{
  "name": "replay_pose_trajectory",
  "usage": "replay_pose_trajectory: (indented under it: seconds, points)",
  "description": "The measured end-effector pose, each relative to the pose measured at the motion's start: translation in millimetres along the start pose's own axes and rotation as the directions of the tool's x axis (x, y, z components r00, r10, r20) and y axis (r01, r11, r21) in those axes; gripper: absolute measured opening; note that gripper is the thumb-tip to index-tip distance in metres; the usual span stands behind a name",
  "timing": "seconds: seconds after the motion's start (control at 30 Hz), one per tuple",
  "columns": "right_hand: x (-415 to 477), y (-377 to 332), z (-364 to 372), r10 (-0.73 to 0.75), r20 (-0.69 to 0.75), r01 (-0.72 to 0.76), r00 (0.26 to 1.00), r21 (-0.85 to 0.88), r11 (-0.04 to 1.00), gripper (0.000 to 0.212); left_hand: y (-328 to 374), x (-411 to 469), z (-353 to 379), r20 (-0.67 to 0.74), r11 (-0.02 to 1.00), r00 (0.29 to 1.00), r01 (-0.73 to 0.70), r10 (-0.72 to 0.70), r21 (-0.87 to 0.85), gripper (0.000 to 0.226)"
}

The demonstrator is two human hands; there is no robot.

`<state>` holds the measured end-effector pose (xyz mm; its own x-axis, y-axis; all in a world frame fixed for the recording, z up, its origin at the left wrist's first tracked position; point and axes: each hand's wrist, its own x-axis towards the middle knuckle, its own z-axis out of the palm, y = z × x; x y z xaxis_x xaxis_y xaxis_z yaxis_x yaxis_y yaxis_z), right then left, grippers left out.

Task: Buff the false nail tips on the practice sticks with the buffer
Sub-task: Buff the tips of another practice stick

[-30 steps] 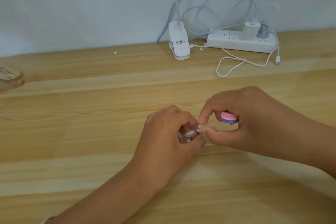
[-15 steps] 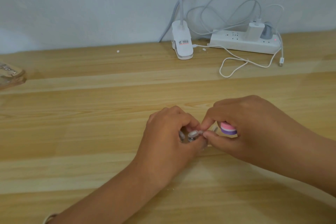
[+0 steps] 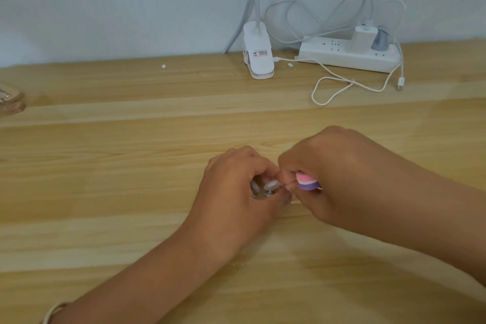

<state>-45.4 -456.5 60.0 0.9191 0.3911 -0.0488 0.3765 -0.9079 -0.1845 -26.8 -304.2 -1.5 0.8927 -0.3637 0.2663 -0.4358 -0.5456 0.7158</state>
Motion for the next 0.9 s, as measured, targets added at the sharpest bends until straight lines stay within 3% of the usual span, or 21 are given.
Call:
replay_pose_trajectory:
  seconds: [0.17, 0.27, 0.43, 0.63, 0.9]
  points:
    - [0.3, 4.8, 5.7, -0.041, -0.039, 0.041, 0.998, -0.013, 0.999, 0.009, 1.1, -0.6, -0.3, 0.021, 1.000, 1.000, 0.002, -0.002, 0.012, 0.036]
    - [-4.3, 15.5, 7.4, -0.030, -0.078, 0.036, 0.997, 0.076, 0.996, 0.010, 2.0, -2.2, -0.5, 0.037, 1.000, 0.999, 0.011, -0.011, 0.006, 0.013]
    - [-13.5, 24.0, 1.8, 0.032, -0.209, 0.031, 0.977, 0.294, 0.955, 0.057, -1.6, -2.1, -1.1, 0.043, 0.997, 0.998, -0.055, 0.052, 0.055, 0.015]
    - [-13.8, 26.8, 15.2, 0.078, -0.181, -0.046, 0.980, 0.176, 0.983, 0.037, -5.6, -3.5, -2.1, 0.064, 0.987, 0.994, -0.094, 0.086, 0.127, 0.019]
    - [-17.7, 30.6, 16.6, 0.143, -0.197, -0.079, 0.970, 0.303, 0.950, 0.027, -7.7, -4.1, -2.8, 0.078, 0.989, 0.995, -0.077, 0.068, 0.125, 0.015]
